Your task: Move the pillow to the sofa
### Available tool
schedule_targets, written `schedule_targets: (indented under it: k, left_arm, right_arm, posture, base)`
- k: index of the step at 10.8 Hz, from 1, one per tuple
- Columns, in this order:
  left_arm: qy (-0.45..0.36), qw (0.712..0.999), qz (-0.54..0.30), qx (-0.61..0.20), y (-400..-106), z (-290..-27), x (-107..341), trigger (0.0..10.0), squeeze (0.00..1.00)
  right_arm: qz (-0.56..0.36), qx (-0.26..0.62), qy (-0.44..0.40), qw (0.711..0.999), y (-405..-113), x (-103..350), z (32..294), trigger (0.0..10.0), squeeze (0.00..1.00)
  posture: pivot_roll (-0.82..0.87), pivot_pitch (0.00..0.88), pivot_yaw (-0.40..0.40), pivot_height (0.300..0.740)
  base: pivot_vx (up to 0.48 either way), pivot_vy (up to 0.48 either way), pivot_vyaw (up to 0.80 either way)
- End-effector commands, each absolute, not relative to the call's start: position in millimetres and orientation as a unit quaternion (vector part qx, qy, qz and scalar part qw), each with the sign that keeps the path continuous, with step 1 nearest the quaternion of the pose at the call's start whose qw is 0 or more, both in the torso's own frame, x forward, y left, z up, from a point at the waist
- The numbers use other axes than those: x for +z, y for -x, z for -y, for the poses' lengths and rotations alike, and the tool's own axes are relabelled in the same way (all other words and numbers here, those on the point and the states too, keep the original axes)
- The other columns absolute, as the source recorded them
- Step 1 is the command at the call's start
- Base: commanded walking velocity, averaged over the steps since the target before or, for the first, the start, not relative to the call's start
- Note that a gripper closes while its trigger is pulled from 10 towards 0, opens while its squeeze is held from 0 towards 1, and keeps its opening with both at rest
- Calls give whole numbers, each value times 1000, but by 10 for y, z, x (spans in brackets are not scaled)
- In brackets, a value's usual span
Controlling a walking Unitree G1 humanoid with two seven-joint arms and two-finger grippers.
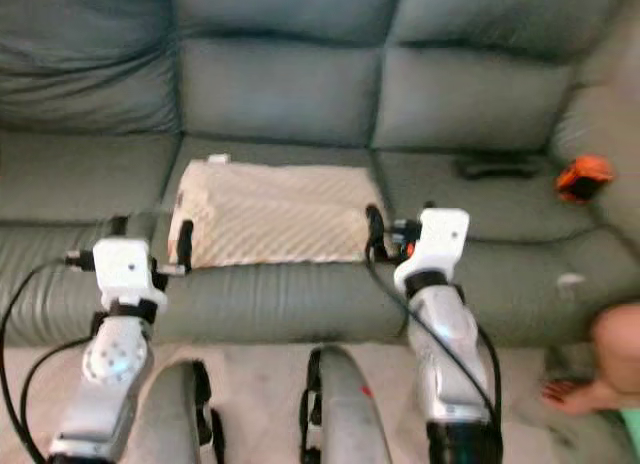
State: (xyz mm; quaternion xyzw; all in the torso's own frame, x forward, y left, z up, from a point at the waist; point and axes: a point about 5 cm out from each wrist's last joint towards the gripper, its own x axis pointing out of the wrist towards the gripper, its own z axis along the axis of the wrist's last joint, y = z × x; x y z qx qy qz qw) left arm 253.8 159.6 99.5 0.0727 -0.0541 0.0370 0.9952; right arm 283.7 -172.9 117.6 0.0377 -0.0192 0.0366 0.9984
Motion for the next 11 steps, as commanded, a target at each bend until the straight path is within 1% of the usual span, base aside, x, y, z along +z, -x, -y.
schedule_targets:
  k: [1,3,5,7,9,10,11]
  left_arm:
    - [-76,995,50,41,-2552,-1595,1000,10000,1000]
    - [-76,995,51,36,-2620,-1565,1030,10000,1000]
    - [-72,995,54,40,-2672,-1529,1062,10000,1000]
    - [-95,991,37,82,-2699,-1576,1015,10000,1000]
    - [-94,992,29,81,-2689,-1594,988,10000,1000]
    - [-96,992,25,82,-2686,-1598,981,10000,910]
    - [-99,992,17,82,-2692,-1600,965,10000,0]
  right_arm:
    - [15,29,-38,999,-2859,1172,1778,10000,1000]
    - [16,29,-33,999,-2923,1184,1776,10000,1000]
    - [17,35,-30,999,-2965,1193,1741,10000,1000]
    - [14,44,-23,999,-2978,1184,1709,10000,1000]
    - [8,42,-22,999,-2953,1147,1706,10000,1000]
    - [9,40,-15,999,-2945,1140,1706,10000,322]
    - [0,41,-39,998,-2923,1109,1691,10000,0]
  posture:
    - [-24,44,-102,701]
    - [-28,32,-104,736]
    - [-30,25,-105,740]
    - [-31,23,-105,740]
    - [-32,30,-101,740]
    - [-34,34,-97,740]
    - [-37,37,-91,740]
  base:
    - [0,0,0]
    - [0,0,0]
    - [0,0,0]
    - [0,0,0]
    - [0,0,0]
    - [0,0,0]
    - [0,0,0]
